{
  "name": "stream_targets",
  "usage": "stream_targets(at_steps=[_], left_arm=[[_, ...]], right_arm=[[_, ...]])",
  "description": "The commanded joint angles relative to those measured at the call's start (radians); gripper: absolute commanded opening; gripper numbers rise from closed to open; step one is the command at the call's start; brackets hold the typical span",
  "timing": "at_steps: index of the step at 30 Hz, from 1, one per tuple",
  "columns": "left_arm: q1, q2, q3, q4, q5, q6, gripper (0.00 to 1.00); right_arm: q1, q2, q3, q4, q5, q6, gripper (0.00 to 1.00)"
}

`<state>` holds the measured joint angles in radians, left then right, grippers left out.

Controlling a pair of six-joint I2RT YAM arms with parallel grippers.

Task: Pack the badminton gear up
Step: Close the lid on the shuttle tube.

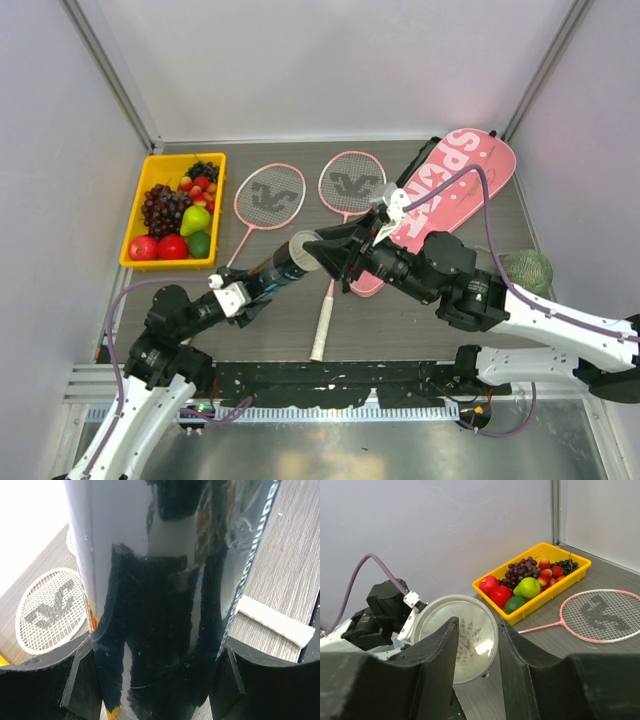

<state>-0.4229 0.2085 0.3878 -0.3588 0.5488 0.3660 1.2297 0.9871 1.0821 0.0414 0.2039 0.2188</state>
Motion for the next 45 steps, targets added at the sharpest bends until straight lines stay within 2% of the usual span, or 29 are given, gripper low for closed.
stream_targets(at_steps=[1,6,9,21,24,26,30,35,39,45], left_arm=[[0.0,-0.015,0.017,0.293,0.036,-0.073,0.0],[0.001,-0.011,0.014,0.317,0.045,-0.094,0.0],[0.0,-0.018,0.011,0.32,0.043,-0.099,0.0],[0.001,-0.027,-0.01,0.386,0.033,-0.151,0.0],[0.001,-0.029,-0.017,0.38,0.034,-0.148,0.0],[-0.001,-0.034,-0.021,0.374,0.033,-0.148,0.0],[0.001,-0.031,-0.014,0.36,0.054,-0.163,0.0],[0.001,-0.018,-0.016,0.394,0.094,-0.271,0.0],[0.001,-0.034,-0.073,0.549,0.102,-0.405,0.0],[0.001,-0.021,-0.102,0.627,0.092,-0.456,0.0]], right_arm=[[0.017,0.047,0.042,-0.121,-0.112,0.028,0.4],[0.017,0.096,0.091,-0.121,-0.228,0.086,0.39],[0.017,0.11,0.09,-0.117,-0.245,0.1,0.39],[0.019,0.11,0.056,-0.115,-0.207,0.122,0.39],[0.019,0.093,0.067,-0.118,-0.135,0.132,0.4],[0.017,0.082,0.094,-0.124,-0.103,0.14,0.47],[0.017,0.076,0.14,-0.141,-0.075,0.139,0.48],[0.019,0.077,0.17,-0.161,-0.052,0.134,0.49],[0.017,0.094,0.174,-0.163,-0.049,0.139,0.49],[0.019,0.122,0.15,-0.121,-0.058,0.172,0.49]])
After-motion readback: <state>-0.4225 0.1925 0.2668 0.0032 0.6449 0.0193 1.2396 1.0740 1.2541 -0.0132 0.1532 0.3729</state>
